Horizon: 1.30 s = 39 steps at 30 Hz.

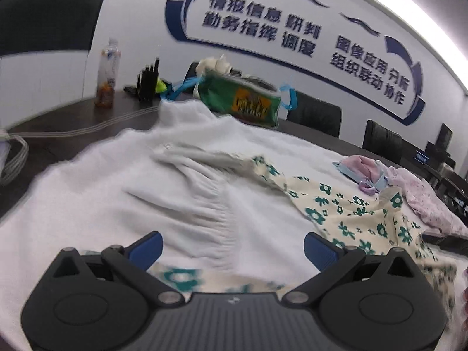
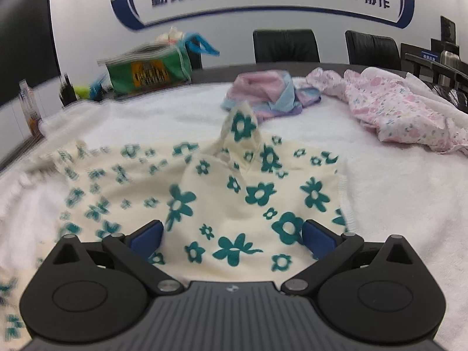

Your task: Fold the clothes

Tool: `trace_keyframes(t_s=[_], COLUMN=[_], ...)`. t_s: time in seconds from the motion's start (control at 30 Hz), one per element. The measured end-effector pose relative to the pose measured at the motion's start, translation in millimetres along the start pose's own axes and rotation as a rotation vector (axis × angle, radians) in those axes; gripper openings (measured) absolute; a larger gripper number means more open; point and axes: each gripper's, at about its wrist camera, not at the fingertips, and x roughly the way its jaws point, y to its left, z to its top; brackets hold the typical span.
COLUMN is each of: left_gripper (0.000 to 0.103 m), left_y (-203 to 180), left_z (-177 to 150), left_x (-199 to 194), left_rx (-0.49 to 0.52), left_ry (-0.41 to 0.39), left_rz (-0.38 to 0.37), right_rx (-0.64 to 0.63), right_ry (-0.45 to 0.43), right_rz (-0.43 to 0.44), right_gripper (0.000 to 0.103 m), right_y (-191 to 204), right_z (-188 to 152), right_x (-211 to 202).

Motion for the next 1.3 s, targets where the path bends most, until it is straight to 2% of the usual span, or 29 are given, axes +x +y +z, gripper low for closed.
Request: trace_keyframes(t_s=[0.07,0.13,0.2,0.27,0.33,0.37,0.47,0.53,0.57,0.6,0.67,0.83,0.9,0.93,0.97,1.1,1.2,1.3], left_gripper=[0.103,0.103,0.102,0.101,0.096,0.096,0.096,0.084,0.071,0.063,0.058,0.036,0.01,0.007,0.004,0.0,0.0,0.0], left_y=[15.2,22.2,26.5,20.4,5.3,-3.1,-23.0,-27.3,-27.3,-27.1,-24.5,-20.6,-14.1,-9.5,-6.7,-10.1,-9.7,-1.5], left_z=[0.6,-2.1,-6.7,-16.9,-25.8,-28.9,-33.2,-33.5,-33.5,-33.4,-31.9,-23.2,-15.4,-10.1,-6.5,-5.2,-6.9,-1.1], left_x=[-18.4,-30.3,-41.5,-51.9,-59.6,-61.3,-54.4,-43.9,-38.6,-33.5,-27.7,-23.2,-22.2,-21.9,-21.9,-25.4,-36.6,-43.8], left_rx=[0.041,0.05,0.049,0.115,0.257,0.33,0.468,0.501,0.507,0.513,0.525,0.53,0.493,0.469,0.459,0.499,0.512,0.477], left_ry=[0.035,0.079,0.104,0.064,0.027,0.018,0.08,0.146,0.177,0.206,0.234,0.261,0.278,0.277,0.271,0.251,0.248,0.235], left_rz=[-0.037,-0.103,-0.185,-0.274,-0.323,-0.341,-0.349,-0.33,-0.318,-0.306,-0.283,-0.273,-0.264,-0.263,-0.266,-0.267,-0.312,-0.336], right_rx=[-0.022,-0.069,-0.118,-0.174,-0.257,-0.304,-0.396,-0.444,-0.465,-0.484,-0.5,-0.481,-0.482,-0.484,-0.483,-0.501,-0.5,-0.489], right_ry=[-0.099,-0.135,-0.109,-0.07,-0.015,0.013,0.072,0.099,0.109,0.114,0.122,0.138,0.142,0.134,0.116,0.075,0.041,0.009], right_rz=[0.106,0.143,0.165,0.203,0.241,0.258,0.302,0.296,0.295,0.299,0.301,0.29,0.31,0.318,0.317,0.311,0.33,0.341], right_gripper=[0.103,0.103,0.102,0.102,0.098,0.09,0.07,0.066,0.064,0.062,0.056,0.047,0.035,0.016,0.007,0.004,0.002,0.002], right_y=[-9.3,-17.9,-25.2,-25.5,-18.9,-13.5,-1.0,3.0,4.7,6.1,8.4,10.0,10.2,10.4,10.5,12.2,12.6,7.9], right_z=[0.2,-2.7,-8.7,-21.0,-36.2,-43.8,-58.0,-64.1,-66.6,-68.2,-70.2,-66.3,-62.8,-61.0,-59.0,-57.1,-57.7,-53.9], right_x=[-41.3,-73.1,-96.0,-109.8,-116.0,-116.6,-113.1,-108.6,-106.6,-105.1,-101.0,-87.8,-85.4,-85.2,-85.9,-86.7,-92.9,-104.1])
